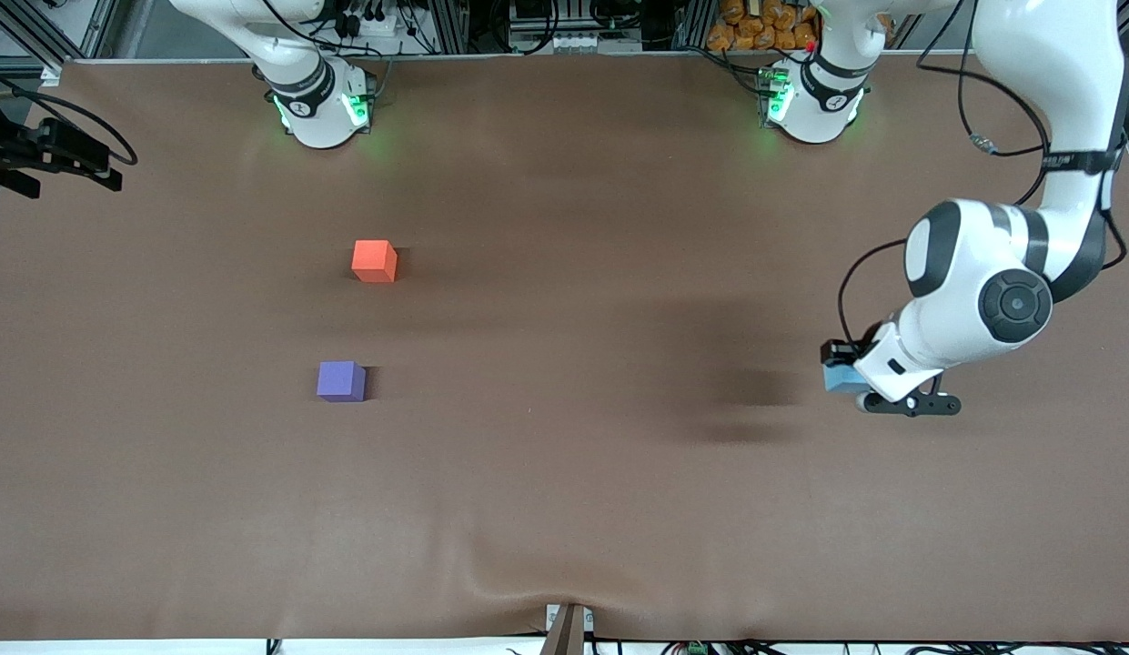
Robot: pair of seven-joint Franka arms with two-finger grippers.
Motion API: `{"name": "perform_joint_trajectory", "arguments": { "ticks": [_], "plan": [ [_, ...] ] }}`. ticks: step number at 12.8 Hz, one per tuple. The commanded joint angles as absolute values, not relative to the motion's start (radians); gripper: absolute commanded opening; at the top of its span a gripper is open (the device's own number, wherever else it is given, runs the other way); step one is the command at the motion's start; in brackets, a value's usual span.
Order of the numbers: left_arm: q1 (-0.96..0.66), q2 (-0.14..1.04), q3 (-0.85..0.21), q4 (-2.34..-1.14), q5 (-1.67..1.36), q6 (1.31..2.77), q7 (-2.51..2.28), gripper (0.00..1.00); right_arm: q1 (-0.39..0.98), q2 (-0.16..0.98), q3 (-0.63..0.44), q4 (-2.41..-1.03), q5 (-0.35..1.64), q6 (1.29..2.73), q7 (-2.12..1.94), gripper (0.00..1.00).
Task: Place blue block between orange and purple blocks
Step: 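Carry the blue block with the left gripper to the table middle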
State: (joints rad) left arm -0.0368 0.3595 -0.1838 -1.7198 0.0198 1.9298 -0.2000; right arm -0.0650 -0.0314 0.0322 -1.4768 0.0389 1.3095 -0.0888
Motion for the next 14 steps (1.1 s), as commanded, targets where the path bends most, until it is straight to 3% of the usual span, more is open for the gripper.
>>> {"name": "perform_joint_trajectory", "arguments": {
  "ticks": [1,3,8,11,14],
  "plan": [
    [-0.057,0.380,-0.285,-1.634,-0.006,1.838,-0.338,0.00,-0.072,-0.031,0.035,-1.470,0.031,1.298,-0.101,1.00],
    [-0.116,0.417,-0.339,-1.618,-0.047,1.839,-0.461,0.00,-0.072,-0.029,0.035,-1.470,0.031,1.298,-0.101,1.00],
    [-0.414,0.647,-0.330,-1.433,-0.046,1.868,-0.690,0.00,-0.072,-0.029,0.035,-1.470,0.031,1.298,-0.101,1.00],
    [-0.555,0.716,-0.279,-1.425,-0.038,1.997,-0.759,0.00,-0.074,-0.029,0.037,-1.470,0.032,1.298,-0.100,1.00],
    [-0.756,0.764,-0.143,-1.425,-0.006,2.063,-0.824,0.00,-0.075,-0.029,0.037,-1.470,0.035,1.298,-0.100,1.00]
  ]
}}
